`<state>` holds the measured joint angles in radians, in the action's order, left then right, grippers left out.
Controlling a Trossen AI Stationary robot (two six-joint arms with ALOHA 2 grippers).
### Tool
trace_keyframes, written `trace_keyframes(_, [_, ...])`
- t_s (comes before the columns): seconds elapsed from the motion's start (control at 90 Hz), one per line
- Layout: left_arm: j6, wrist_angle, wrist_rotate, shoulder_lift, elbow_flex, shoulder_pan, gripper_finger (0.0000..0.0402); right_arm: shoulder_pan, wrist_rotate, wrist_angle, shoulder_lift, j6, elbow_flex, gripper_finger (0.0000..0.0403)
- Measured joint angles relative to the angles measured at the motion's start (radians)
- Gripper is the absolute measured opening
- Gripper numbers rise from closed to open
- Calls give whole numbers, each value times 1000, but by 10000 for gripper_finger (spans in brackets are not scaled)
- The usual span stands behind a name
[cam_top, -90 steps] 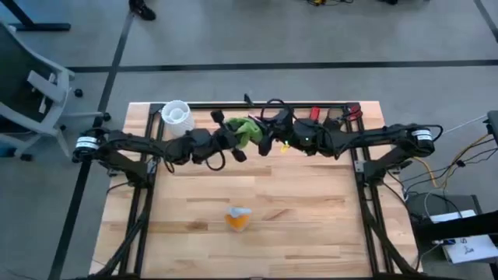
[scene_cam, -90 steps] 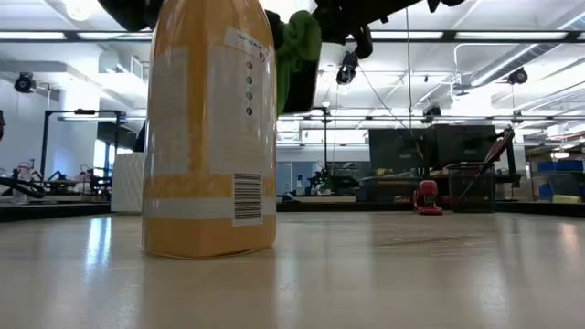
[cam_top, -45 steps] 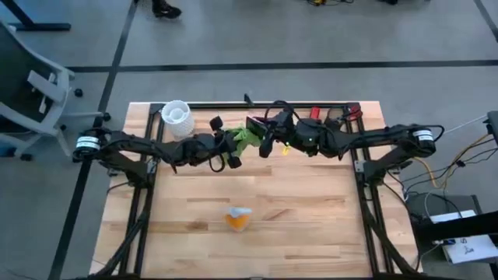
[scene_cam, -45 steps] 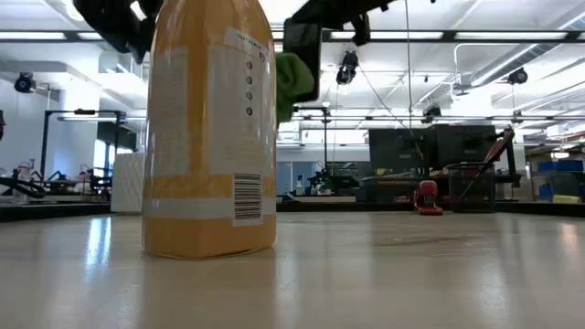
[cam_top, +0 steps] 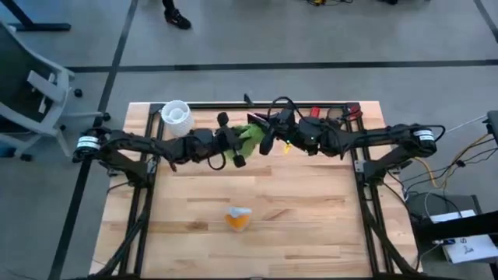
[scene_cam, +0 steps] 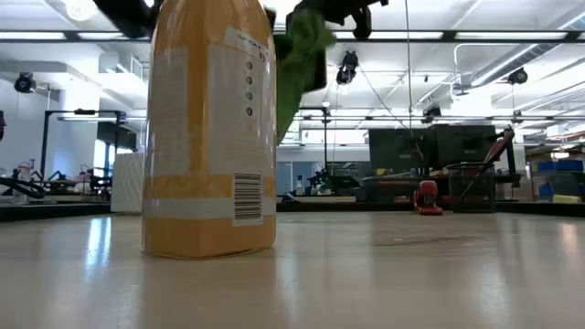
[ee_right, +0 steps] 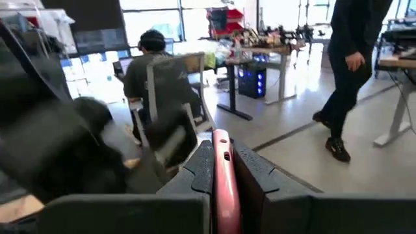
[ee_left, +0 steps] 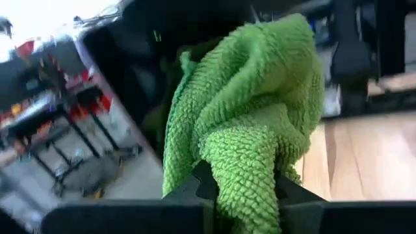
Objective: Apply microfiber cloth
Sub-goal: Wipe the back and front of the cellphone using the microfiber cloth
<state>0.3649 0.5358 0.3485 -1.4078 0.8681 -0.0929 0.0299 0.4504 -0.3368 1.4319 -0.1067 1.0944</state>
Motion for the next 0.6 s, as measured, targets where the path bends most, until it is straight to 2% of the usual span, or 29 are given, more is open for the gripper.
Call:
trace_keyframes(0.144, [21, -25, -11, 0, 57, 0, 20, 0, 12, 3, 0, -9, 0, 10])
trace_keyframes(0.367, [-28, -17, -27, -16, 46, -2, 20, 0, 19, -9, 2, 7, -2, 10])
trace_keyframes(0.6, [-86, -39, -69, -154, 35, -2, 20, 0, 18, -27, 3, 36, -4, 10])
